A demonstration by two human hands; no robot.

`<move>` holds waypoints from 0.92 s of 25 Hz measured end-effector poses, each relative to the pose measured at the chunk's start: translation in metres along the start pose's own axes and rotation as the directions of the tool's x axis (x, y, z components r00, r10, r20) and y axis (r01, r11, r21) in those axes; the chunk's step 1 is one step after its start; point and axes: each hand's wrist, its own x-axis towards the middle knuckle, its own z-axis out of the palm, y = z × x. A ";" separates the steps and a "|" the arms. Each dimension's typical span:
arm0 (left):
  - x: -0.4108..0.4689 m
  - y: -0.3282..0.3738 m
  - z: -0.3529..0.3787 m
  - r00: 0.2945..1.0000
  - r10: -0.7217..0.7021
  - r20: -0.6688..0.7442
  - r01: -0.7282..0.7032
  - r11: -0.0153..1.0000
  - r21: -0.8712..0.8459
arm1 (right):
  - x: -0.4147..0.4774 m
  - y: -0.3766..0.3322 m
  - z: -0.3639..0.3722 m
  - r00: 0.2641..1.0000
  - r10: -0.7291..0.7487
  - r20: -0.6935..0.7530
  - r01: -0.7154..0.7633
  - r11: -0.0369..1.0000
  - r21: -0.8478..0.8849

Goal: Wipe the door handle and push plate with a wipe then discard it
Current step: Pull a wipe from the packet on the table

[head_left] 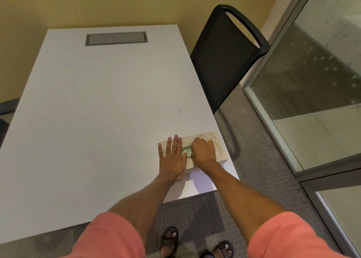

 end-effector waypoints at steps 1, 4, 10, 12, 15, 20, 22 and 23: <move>0.000 0.000 0.000 1.000 0.000 0.002 0.000 1.000 -0.002 | 0.000 0.001 0.001 1.000 -0.018 -0.001 0.018 1.000 0.005; 0.001 -0.001 -0.001 1.000 0.001 0.018 0.000 1.000 -0.007 | -0.004 0.006 0.002 0.999 -0.038 -0.008 0.038 0.999 0.004; 0.001 0.002 -0.004 0.999 -0.009 0.044 0.009 1.000 0.002 | -0.006 0.015 -0.010 0.999 0.053 -0.009 -0.050 0.984 0.170; 0.001 0.002 -0.005 0.999 -0.012 0.046 0.012 1.000 -0.001 | -0.006 0.017 -0.016 0.998 0.060 -0.009 -0.056 0.967 0.250; 0.000 0.002 -0.006 0.999 -0.009 0.052 0.009 1.000 -0.003 | -0.006 0.019 -0.025 0.996 0.078 -0.030 -0.058 0.905 0.421; 0.002 0.003 -0.009 0.997 -0.020 0.079 0.019 1.000 0.015 | -0.010 0.027 -0.043 0.983 0.183 -0.022 -0.092 0.588 0.804; 0.003 0.006 -0.012 0.996 -0.028 0.087 0.025 0.999 0.035 | -0.012 0.031 -0.049 0.971 0.239 -0.021 -0.104 0.498 0.861; 0.004 0.008 -0.014 0.995 -0.033 0.096 0.028 0.998 0.048 | -0.012 0.032 -0.053 0.963 0.268 -0.025 -0.105 0.459 0.882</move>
